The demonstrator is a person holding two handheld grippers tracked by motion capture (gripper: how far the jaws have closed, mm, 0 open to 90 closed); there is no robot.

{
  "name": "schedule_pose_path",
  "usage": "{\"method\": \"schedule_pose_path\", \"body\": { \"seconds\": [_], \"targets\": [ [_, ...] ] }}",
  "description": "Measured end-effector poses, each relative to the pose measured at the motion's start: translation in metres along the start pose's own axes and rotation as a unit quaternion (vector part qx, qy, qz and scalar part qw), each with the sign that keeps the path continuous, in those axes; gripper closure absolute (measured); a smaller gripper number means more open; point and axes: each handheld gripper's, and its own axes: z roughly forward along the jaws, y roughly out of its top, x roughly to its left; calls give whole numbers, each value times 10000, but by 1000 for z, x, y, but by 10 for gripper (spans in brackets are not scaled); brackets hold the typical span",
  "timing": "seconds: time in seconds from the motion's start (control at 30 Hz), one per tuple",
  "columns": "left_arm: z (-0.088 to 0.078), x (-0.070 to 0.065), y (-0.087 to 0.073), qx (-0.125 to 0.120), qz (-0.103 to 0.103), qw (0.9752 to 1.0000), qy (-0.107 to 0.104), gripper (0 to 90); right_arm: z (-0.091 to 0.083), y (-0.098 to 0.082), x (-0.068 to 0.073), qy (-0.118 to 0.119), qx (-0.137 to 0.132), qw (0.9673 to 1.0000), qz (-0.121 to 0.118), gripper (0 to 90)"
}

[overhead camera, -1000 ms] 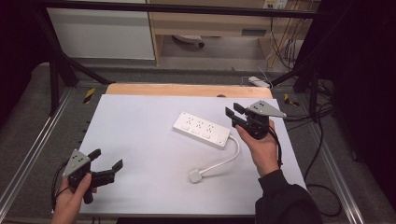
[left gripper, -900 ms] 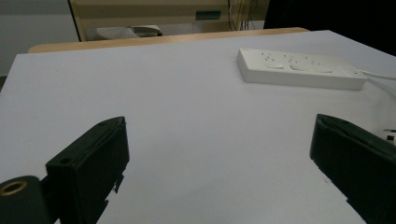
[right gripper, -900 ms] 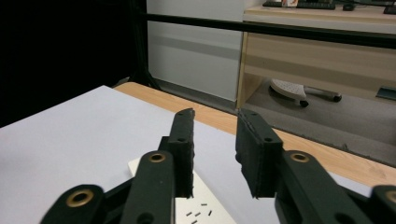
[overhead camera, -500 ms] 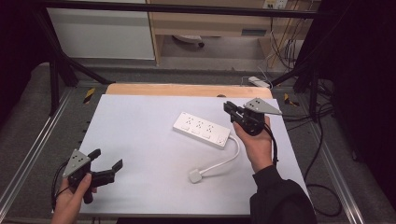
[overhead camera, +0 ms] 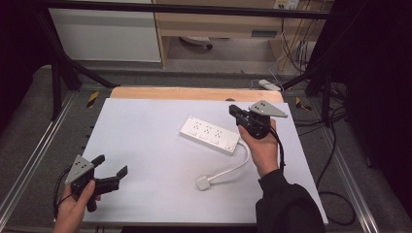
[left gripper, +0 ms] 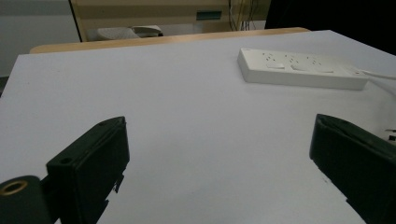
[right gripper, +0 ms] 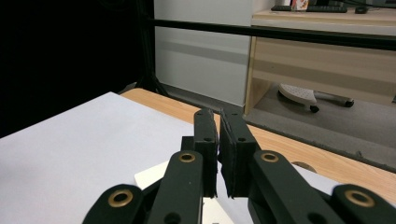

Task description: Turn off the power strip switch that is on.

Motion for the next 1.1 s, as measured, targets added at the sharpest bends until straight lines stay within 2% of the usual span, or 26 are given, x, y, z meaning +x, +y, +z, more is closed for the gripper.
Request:
{"method": "schedule_pose_path", "body": {
  "seconds": [1.1],
  "targets": [
    [1,-1,0,20,64,10000,-46,48,41,-9,19,151,199,9997,-31,895]
  ]
}}
